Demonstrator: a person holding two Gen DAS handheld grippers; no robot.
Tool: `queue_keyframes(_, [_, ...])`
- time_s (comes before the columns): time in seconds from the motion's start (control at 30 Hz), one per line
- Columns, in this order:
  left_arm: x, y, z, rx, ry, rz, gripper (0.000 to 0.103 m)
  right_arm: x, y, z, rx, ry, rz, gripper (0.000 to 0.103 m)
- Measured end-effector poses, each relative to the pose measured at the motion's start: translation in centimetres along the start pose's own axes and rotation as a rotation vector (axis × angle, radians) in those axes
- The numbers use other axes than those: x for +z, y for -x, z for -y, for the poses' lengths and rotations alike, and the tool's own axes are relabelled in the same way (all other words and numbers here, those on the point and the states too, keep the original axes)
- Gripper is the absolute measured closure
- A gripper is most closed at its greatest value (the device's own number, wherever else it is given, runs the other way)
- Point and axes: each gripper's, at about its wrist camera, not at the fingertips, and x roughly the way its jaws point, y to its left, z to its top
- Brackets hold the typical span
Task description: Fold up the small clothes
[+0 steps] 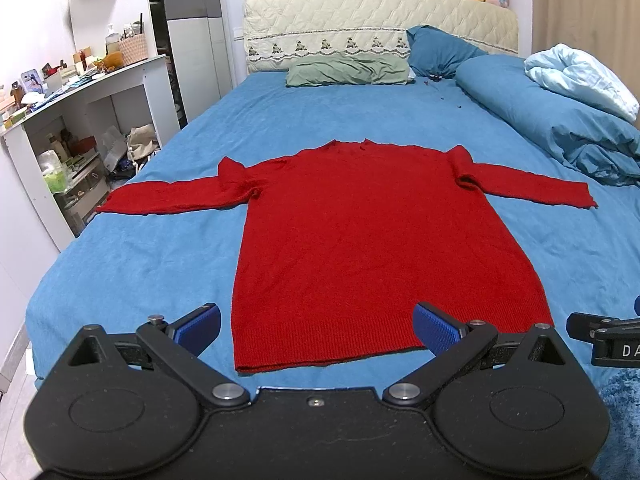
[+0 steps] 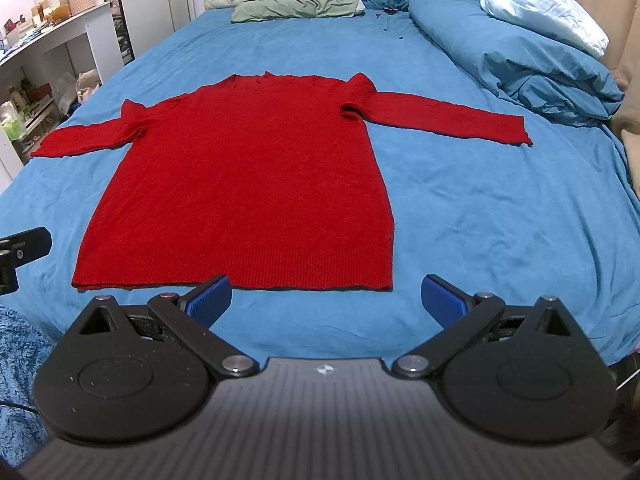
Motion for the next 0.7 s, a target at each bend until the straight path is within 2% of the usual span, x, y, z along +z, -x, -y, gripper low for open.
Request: queue_keyframes(0.7, [0.08,-0.02,-0.19,-0.004,0.007,-0.007,0.000,0.00,-0.06,-0.28,0.003,0.003,-0.001,0.000])
